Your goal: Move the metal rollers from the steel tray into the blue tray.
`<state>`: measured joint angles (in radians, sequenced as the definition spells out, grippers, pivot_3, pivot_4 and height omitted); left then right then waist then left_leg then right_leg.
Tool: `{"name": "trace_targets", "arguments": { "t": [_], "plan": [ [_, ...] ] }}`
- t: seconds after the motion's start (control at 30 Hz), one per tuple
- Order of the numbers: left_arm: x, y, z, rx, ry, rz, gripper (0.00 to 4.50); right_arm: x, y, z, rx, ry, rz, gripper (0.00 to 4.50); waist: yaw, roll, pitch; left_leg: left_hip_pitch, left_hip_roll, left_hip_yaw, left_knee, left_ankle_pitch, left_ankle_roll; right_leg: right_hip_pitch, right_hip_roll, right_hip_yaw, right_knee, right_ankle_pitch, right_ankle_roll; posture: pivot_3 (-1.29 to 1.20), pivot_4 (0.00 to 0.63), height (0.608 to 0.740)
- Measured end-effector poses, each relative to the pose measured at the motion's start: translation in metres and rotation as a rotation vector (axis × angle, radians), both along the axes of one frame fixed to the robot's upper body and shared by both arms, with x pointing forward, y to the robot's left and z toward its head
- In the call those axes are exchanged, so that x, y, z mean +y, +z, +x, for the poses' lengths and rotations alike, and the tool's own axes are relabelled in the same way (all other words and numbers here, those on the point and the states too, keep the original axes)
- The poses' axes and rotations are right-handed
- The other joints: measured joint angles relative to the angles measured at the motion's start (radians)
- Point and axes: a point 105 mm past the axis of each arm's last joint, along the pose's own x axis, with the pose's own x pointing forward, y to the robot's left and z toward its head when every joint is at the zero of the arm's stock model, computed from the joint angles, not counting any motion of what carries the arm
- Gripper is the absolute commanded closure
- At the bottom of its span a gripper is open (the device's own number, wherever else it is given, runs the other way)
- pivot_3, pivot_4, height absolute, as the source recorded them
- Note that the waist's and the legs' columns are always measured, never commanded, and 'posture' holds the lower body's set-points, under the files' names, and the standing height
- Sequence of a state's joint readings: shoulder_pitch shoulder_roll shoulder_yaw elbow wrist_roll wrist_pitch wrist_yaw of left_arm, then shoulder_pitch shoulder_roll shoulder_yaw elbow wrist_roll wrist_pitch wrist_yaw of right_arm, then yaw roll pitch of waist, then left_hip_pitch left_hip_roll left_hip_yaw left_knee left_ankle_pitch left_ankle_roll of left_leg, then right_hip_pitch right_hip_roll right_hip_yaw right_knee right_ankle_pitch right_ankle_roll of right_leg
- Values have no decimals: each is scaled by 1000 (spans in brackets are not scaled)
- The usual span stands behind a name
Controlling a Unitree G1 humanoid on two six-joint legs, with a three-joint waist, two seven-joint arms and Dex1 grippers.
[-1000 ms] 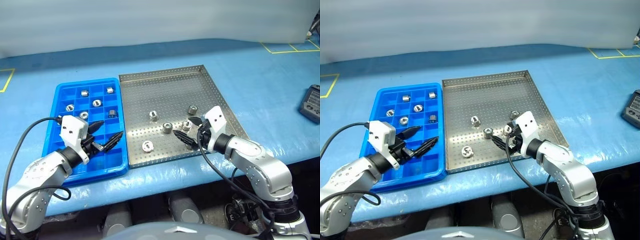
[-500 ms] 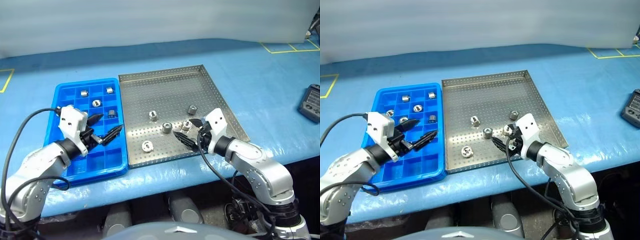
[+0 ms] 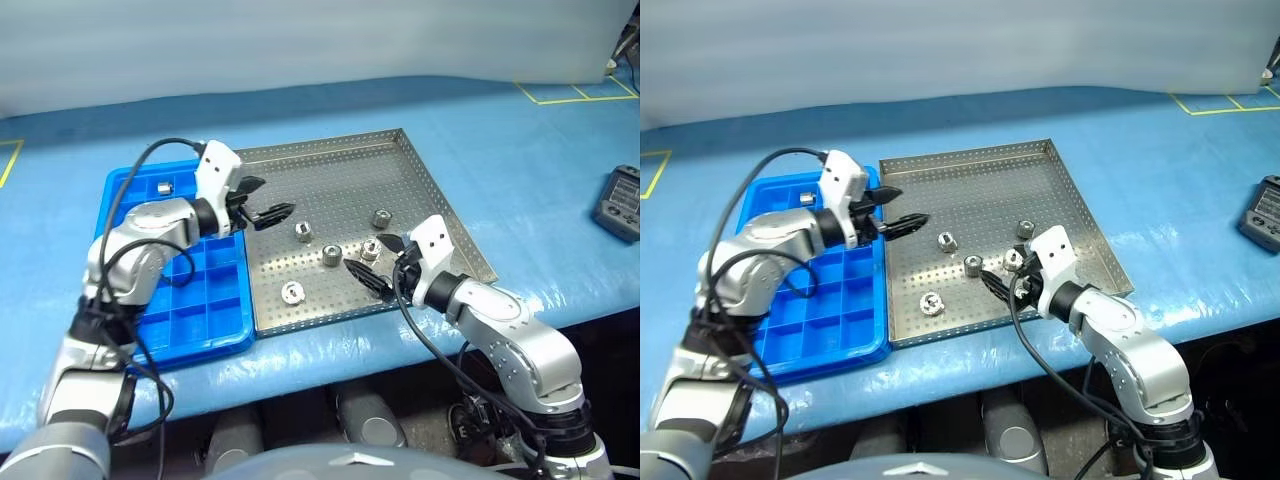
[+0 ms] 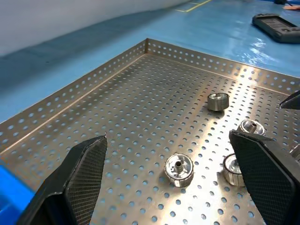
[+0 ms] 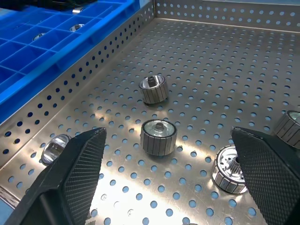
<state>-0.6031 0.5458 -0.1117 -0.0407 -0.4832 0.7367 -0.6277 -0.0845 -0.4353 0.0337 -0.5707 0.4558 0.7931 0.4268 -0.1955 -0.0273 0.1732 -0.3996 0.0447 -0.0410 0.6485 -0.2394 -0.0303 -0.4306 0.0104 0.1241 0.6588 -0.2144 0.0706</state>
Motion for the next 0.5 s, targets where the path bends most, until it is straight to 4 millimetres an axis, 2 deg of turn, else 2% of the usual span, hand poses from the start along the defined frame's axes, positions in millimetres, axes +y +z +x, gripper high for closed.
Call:
{"name": "trace_targets", "arguments": {
  "t": [0.2, 0.3, 0.5],
  "plan": [
    [-15, -28, 23, 100, -1, 26, 0, -2, -2, -4, 2, -22, 2, 10, -18, 0, 0, -1, 0, 0, 0, 0, 0, 0, 0, 0, 0, 0, 0, -248, 150, 740],
    [-19, -46, 27, 150, 5, 60, 0, -2, -1, -4, -3, -31, 4, 10, -33, 0, 0, -1, 0, -1, 0, 0, 0, 0, 0, 0, 0, 0, 1, -255, 150, 740],
    [-28, -65, 29, 196, -9, 98, 0, -3, -3, -5, 3, -45, 5, 10, -49, 0, 0, -1, 0, 0, 0, 0, 0, 0, 0, 0, 0, 0, 1, -259, 150, 740]
  ]
}}
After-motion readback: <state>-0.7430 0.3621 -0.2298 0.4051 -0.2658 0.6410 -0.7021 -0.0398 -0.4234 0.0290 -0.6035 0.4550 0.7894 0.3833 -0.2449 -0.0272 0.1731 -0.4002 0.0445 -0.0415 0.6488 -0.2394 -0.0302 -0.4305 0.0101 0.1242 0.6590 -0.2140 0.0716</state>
